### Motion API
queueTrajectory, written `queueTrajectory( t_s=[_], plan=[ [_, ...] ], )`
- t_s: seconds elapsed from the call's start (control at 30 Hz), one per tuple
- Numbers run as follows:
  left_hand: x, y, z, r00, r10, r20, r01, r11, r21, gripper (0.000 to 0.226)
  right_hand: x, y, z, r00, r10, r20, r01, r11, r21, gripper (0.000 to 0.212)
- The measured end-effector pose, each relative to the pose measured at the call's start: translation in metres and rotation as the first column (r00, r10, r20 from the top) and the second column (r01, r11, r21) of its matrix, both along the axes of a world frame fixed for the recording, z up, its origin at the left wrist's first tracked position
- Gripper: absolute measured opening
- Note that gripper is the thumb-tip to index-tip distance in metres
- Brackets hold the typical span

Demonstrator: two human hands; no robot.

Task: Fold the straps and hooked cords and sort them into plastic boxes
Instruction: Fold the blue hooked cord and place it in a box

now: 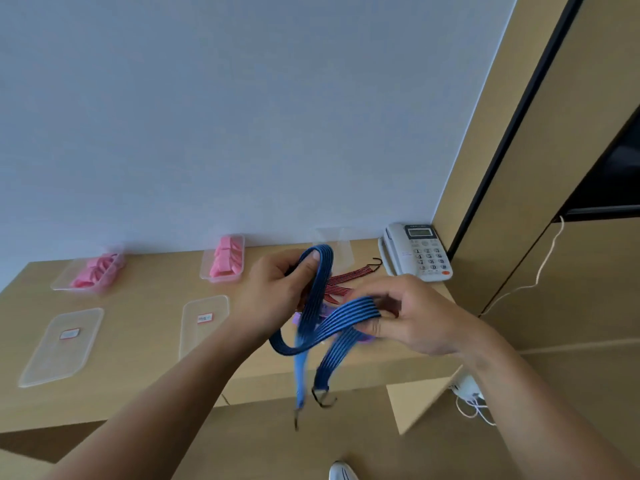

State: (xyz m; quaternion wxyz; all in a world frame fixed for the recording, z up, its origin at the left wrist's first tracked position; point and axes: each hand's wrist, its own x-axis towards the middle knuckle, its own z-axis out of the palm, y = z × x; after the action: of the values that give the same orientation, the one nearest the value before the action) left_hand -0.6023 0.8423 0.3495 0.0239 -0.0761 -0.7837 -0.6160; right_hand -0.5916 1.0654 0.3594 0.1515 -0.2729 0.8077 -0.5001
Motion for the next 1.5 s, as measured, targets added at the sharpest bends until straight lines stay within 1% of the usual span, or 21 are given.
queueTrajectory(
  t_s=[0.07, 0.13, 0.3, 0.37, 0.43, 0.5, 0.57, 0.63, 0.73, 0.8, 0.87, 0.97, 1.03, 1.1, 1.17, 1.2, 1.23, 1.3, 1.33, 1.43, 1.5],
  plan=[
    [0.017, -0.002, 0.004, 0.999, 0.037, 0.034, -0.038, 0.998, 0.042, 0.055, 0.019, -0.009, 0.004, 0.999, -0.024, 0.035, 0.028, 0.993, -0.112, 0.019],
    [0.027, -0.004, 0.008, 0.995, 0.048, 0.084, -0.062, 0.981, 0.181, 0.054, 0.038, -0.018, 0.007, 0.996, -0.043, 0.079, 0.058, 0.978, -0.200, 0.021],
    [0.048, -0.002, 0.028, 0.988, -0.013, 0.156, -0.041, 0.942, 0.334, 0.052, 0.073, -0.023, 0.007, 0.979, -0.052, 0.196, 0.098, 0.968, -0.230, 0.041],
    [0.056, -0.001, 0.033, 0.986, -0.070, 0.155, 0.010, 0.933, 0.359, 0.045, 0.081, -0.021, 0.000, 0.941, -0.032, 0.336, 0.122, 0.960, -0.252, 0.053],
    [0.065, 0.002, 0.036, 0.976, -0.168, 0.137, 0.101, 0.912, 0.398, 0.033, 0.087, -0.023, -0.010, 0.866, -0.044, 0.498, 0.203, 0.941, -0.269, 0.055],
    [0.075, 0.007, 0.036, 0.963, -0.251, 0.095, 0.193, 0.892, 0.408, 0.027, 0.088, -0.028, -0.021, 0.799, -0.040, 0.600, 0.268, 0.917, -0.295, 0.050],
    [0.083, 0.014, 0.033, 0.955, -0.290, 0.061, 0.244, 0.886, 0.394, 0.034, 0.085, -0.033, -0.033, 0.784, -0.051, 0.619, 0.326, 0.882, -0.339, 0.040],
    [0.088, 0.019, 0.031, 0.952, -0.300, 0.056, 0.253, 0.879, 0.404, 0.037, 0.077, -0.038, -0.044, 0.786, -0.223, 0.576, 0.442, 0.855, -0.272, 0.037],
    [0.090, 0.025, 0.030, 0.958, -0.278, 0.067, 0.229, 0.886, 0.403, 0.030, 0.065, -0.039, -0.057, 0.725, -0.523, 0.448, 0.626, 0.772, -0.111, 0.049],
    [0.092, 0.029, 0.030, 0.961, -0.265, 0.077, 0.213, 0.890, 0.402, 0.025, 0.057, -0.033, -0.063, 0.716, -0.595, 0.365, 0.660, 0.747, -0.077, 0.051],
    [0.094, 0.034, 0.032, 0.964, -0.255, 0.076, 0.204, 0.892, 0.404, 0.024, 0.047, -0.029, -0.070, 0.789, -0.573, 0.222, 0.587, 0.809, 0.005, 0.042],
    [0.094, 0.040, 0.032, 0.979, -0.190, 0.078, 0.146, 0.910, 0.388, 0.022, 0.034, -0.029, -0.085, 0.889, -0.453, 0.074, 0.434, 0.882, 0.182, 0.012],
    [0.093, 0.042, 0.032, 0.990, -0.112, 0.089, 0.065, 0.908, 0.414, 0.021, 0.030, -0.028, -0.097, 0.926, -0.378, -0.016, 0.365, 0.883, 0.296, 0.008],
    [0.091, 0.039, 0.030, 0.995, 0.031, 0.100, -0.068, 0.917, 0.393, 0.025, 0.031, -0.022, -0.100, 0.949, -0.314, -0.005, 0.296, 0.887, 0.354, 0.013],
    [0.087, 0.035, 0.027, 0.976, 0.193, 0.103, -0.214, 0.941, 0.261, 0.024, 0.035, -0.013, -0.094, 0.954, -0.252, 0.162, 0.212, 0.951, 0.226, 0.018],
    [0.084, 0.032, 0.023, 0.960, 0.259, 0.103, -0.273, 0.951, 0.147, 0.034, 0.036, -0.010, -0.087, 0.943, -0.212, 0.257, 0.191, 0.976, 0.106, 0.017],
    [0.083, 0.031, 0.018, 0.949, 0.302, 0.087, -0.304, 0.953, 0.006, 0.052, 0.037, -0.008, -0.076, 0.927, -0.171, 0.334, 0.189, 0.982, -0.021, 0.014],
    [0.086, 0.032, 0.011, 0.955, 0.297, 0.018, -0.286, 0.931, -0.226, 0.080, 0.039, -0.007, -0.048, 0.903, -0.091, 0.419, 0.204, 0.951, -0.233, 0.016],
    [0.088, 0.036, 0.009, 0.973, 0.232, -0.019, -0.229, 0.942, -0.246, 0.083, 0.040, -0.008, -0.035, 0.897, -0.058, 0.438, 0.204, 0.934, -0.293, 0.021],
    [0.095, 0.050, 0.006, 1.000, 0.015, -0.027, -0.018, 0.993, -0.119, 0.073, 0.042, -0.011, -0.010, 0.892, -0.009, 0.451, 0.197, 0.908, -0.371, 0.017],
    [0.095, 0.054, 0.005, 0.999, 0.015, -0.051, -0.018, 0.997, -0.075, 0.068, 0.047, -0.008, -0.001, 0.867, 0.022, 0.498, 0.223, 0.877, -0.426, 0.018]
  ],
)
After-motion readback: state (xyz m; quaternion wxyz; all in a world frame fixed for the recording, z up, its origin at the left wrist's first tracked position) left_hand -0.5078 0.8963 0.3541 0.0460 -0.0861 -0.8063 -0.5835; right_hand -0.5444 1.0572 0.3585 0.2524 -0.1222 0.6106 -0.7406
